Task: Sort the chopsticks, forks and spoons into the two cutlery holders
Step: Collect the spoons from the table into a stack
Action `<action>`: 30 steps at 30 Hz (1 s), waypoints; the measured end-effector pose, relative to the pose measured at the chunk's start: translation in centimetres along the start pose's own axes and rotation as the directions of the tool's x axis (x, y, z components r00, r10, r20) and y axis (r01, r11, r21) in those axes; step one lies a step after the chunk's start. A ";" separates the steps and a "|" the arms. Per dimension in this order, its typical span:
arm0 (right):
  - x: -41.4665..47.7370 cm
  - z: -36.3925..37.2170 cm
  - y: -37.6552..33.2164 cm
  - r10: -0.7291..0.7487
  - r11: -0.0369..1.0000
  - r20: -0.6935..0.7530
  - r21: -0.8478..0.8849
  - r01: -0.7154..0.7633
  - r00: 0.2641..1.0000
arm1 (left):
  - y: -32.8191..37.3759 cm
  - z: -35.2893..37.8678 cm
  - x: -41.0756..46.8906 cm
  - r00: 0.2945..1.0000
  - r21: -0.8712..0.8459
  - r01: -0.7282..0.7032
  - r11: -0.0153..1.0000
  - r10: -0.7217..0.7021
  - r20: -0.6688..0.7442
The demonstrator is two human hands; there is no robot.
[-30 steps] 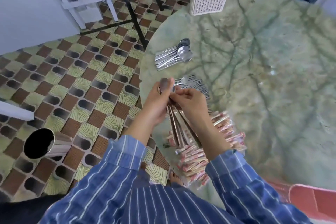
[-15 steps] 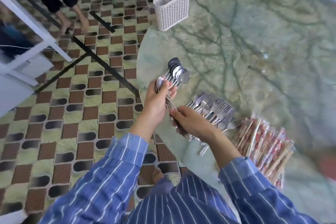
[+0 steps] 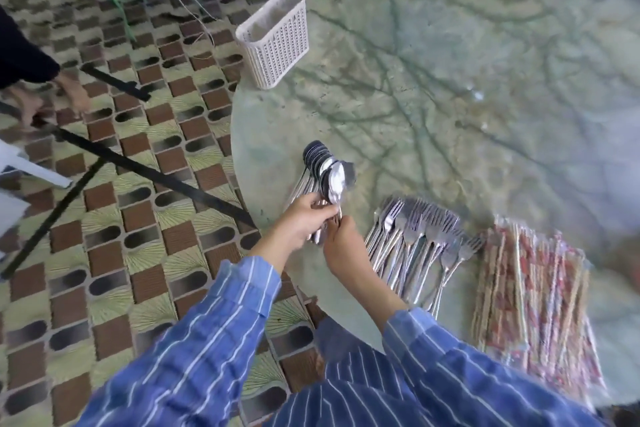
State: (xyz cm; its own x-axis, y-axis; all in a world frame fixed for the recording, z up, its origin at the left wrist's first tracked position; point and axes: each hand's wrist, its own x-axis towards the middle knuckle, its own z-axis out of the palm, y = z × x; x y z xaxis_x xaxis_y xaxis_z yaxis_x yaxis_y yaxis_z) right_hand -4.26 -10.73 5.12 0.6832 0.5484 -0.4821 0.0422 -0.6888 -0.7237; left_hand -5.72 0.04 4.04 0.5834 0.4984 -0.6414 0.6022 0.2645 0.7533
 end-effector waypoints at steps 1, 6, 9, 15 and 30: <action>0.8 0.2 -0.2 0.022 1.000 -0.003 -0.004 -0.022 1.000 | 0.5 -0.1 0.7 0.999 -0.022 0.024 0.999 -0.024 0.029; 4.1 0.9 -1.0 -0.006 0.979 0.024 -0.202 0.011 1.000 | 2.0 0.0 4.4 0.997 0.141 -0.016 0.990 0.006 0.073; 5.8 1.4 -0.8 -0.008 0.972 0.005 -0.236 0.009 1.000 | 1.8 0.2 5.9 0.999 0.234 -0.011 0.972 0.001 0.039; 7.4 0.5 -0.3 0.115 0.990 -0.093 -0.068 -0.121 0.989 | 1.4 -1.1 7.3 0.985 0.416 -0.137 0.899 0.167 -0.038; 9.3 2.1 -0.7 0.449 0.865 -0.349 0.399 -0.303 0.822 | 1.4 -6.7 9.6 0.916 0.615 -0.379 0.692 0.377 0.140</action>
State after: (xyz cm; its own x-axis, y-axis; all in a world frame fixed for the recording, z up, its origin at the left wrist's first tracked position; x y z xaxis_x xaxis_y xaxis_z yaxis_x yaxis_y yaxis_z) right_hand 0.58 -4.16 0.09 0.8356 -0.0238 -0.5488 -0.4614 -0.5726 -0.6777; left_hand -2.91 10.76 -0.05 0.8374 0.4402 -0.3238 0.5306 -0.5132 0.6745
